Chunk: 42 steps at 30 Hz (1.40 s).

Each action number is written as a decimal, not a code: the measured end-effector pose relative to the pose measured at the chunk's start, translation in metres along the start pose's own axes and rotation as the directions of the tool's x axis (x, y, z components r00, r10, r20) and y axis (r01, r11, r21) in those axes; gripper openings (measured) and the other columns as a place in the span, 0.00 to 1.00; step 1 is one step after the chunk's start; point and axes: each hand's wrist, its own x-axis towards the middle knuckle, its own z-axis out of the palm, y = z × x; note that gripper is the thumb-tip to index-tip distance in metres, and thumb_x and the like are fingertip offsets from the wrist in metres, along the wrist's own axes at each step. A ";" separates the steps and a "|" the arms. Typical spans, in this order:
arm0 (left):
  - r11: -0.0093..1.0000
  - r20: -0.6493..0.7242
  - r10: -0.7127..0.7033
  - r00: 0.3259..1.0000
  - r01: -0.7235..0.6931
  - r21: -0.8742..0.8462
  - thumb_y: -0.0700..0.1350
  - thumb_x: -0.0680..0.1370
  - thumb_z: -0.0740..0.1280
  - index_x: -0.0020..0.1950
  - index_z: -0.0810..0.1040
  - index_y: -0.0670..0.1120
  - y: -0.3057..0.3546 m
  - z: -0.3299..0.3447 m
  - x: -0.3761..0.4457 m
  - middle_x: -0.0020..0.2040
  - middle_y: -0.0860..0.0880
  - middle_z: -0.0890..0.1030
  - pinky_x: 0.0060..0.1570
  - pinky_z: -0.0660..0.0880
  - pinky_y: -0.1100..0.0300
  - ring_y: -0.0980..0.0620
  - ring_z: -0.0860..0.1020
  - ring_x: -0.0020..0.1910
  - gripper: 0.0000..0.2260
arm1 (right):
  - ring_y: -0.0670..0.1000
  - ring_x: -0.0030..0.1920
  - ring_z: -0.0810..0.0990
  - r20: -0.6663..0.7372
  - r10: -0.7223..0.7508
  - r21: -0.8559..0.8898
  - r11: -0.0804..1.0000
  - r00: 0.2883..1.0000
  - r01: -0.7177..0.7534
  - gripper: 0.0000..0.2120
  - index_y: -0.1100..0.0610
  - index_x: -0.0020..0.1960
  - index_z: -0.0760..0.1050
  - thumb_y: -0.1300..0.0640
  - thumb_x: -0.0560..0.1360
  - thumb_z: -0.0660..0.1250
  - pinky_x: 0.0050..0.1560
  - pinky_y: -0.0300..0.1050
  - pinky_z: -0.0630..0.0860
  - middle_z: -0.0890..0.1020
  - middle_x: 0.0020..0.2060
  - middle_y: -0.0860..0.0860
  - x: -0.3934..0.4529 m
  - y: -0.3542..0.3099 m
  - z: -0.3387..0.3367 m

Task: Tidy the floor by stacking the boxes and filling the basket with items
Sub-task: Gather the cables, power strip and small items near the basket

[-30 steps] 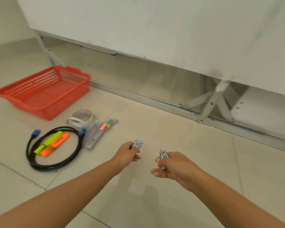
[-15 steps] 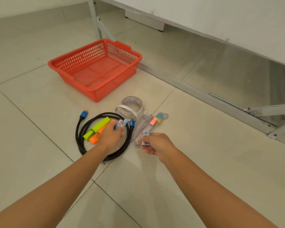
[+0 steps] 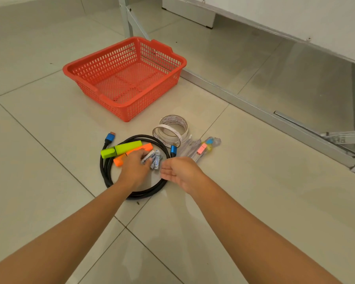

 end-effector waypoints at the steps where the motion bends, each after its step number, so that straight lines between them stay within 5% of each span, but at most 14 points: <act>1: 1.000 -0.002 0.010 1.000 -0.010 -0.009 0.36 0.76 0.64 0.57 0.79 0.40 -0.002 -0.001 0.000 0.50 0.46 0.81 0.42 0.67 0.67 0.53 0.75 0.47 0.11 | 0.63 0.65 0.72 -0.003 0.000 -0.014 1.000 1.000 0.000 0.15 0.71 0.62 0.70 0.70 0.77 0.59 0.61 0.49 0.75 0.73 0.63 0.67 -0.001 0.000 0.000; 6: 0.994 -0.123 0.020 0.992 -0.006 0.111 0.35 0.75 0.63 0.63 0.76 0.41 -0.004 0.011 -0.007 0.57 0.41 0.78 0.59 0.69 0.52 0.42 0.73 0.59 0.17 | 0.61 0.62 0.76 -0.008 0.000 0.037 0.999 1.000 0.000 0.13 0.69 0.61 0.70 0.69 0.77 0.58 0.55 0.46 0.77 0.76 0.61 0.66 -0.005 0.008 -0.006; 10: 0.985 -0.249 0.059 0.967 -0.016 0.172 0.34 0.72 0.64 0.61 0.76 0.38 0.027 0.023 -0.020 0.58 0.37 0.74 0.59 0.63 0.51 0.38 0.70 0.59 0.17 | 0.55 0.51 0.80 -0.038 0.000 0.061 0.998 0.999 0.003 0.14 0.67 0.62 0.71 0.68 0.78 0.58 0.50 0.44 0.77 0.79 0.58 0.63 -0.020 0.012 -0.032; 14: 0.957 -0.065 0.284 0.957 -0.279 0.077 0.33 0.72 0.63 0.62 0.74 0.39 0.090 0.052 -0.037 0.58 0.40 0.73 0.58 0.62 0.64 0.43 0.70 0.60 0.18 | 0.53 0.44 0.77 -0.116 -0.131 0.027 0.990 0.985 0.135 0.12 0.63 0.57 0.74 0.68 0.77 0.58 0.46 0.43 0.77 0.77 0.45 0.58 -0.047 0.010 -0.079; 17: 0.902 0.111 0.431 0.896 -0.425 -0.068 0.34 0.76 0.60 0.65 0.72 0.43 0.150 0.082 -0.066 0.61 0.45 0.71 0.60 0.64 0.66 0.50 0.70 0.61 0.18 | 0.51 0.40 0.77 -0.187 -0.217 -0.016 0.976 0.958 0.218 0.09 0.59 0.53 0.73 0.68 0.76 0.58 0.46 0.42 0.76 0.77 0.47 0.57 -0.080 0.010 -0.132; 21: 0.794 0.269 0.607 0.748 -0.581 -0.178 0.37 0.78 0.59 0.67 0.72 0.46 0.223 0.114 -0.117 0.60 0.53 0.70 0.59 0.69 0.65 0.58 0.70 0.57 0.18 | 0.51 0.47 0.79 -0.322 -0.286 -0.199 0.953 0.902 0.231 0.14 0.60 0.61 0.73 0.65 0.76 0.60 0.47 0.39 0.77 0.78 0.56 0.57 -0.158 0.022 -0.224; 27: 0.510 0.597 0.749 0.286 -0.824 -0.246 0.45 0.79 0.60 0.71 0.66 0.48 0.311 0.178 -0.212 0.63 0.56 0.67 0.60 0.64 0.70 0.62 0.66 0.57 0.19 | 0.52 0.45 0.79 -0.583 -0.234 -0.271 0.959 0.778 0.086 0.11 0.61 0.57 0.74 0.65 0.77 0.61 0.41 0.39 0.77 0.79 0.50 0.58 -0.302 0.104 -0.371; 30: 0.428 0.708 0.694 0.133 -0.866 -0.257 0.50 0.79 0.60 0.74 0.61 0.49 0.343 0.218 -0.267 0.66 0.54 0.65 0.60 0.65 0.67 0.57 0.66 0.64 0.24 | 0.53 0.44 0.78 -0.726 -0.164 -0.203 0.979 0.668 0.021 0.10 0.61 0.55 0.74 0.66 0.76 0.60 0.39 0.38 0.76 0.79 0.50 0.59 -0.361 0.159 -0.428; 36: 0.387 0.791 0.612 -0.019 -0.864 -0.320 0.55 0.78 0.61 0.75 0.57 0.49 0.379 0.293 -0.380 0.70 0.53 0.62 0.66 0.63 0.62 0.54 0.64 0.68 0.28 | 0.53 0.44 0.79 -0.849 -0.032 -0.031 0.999 0.528 0.011 0.10 0.62 0.57 0.74 0.64 0.78 0.59 0.40 0.38 0.77 0.80 0.51 0.58 -0.444 0.251 -0.498; 42: 0.516 0.844 0.535 0.038 -0.806 -0.290 0.54 0.78 0.61 0.75 0.58 0.48 0.369 0.357 -0.452 0.72 0.51 0.62 0.66 0.64 0.60 0.53 0.66 0.68 0.28 | 0.51 0.46 0.79 -0.907 0.069 0.106 0.992 0.417 0.068 0.10 0.61 0.59 0.73 0.61 0.79 0.59 0.40 0.39 0.77 0.79 0.54 0.58 -0.488 0.323 -0.556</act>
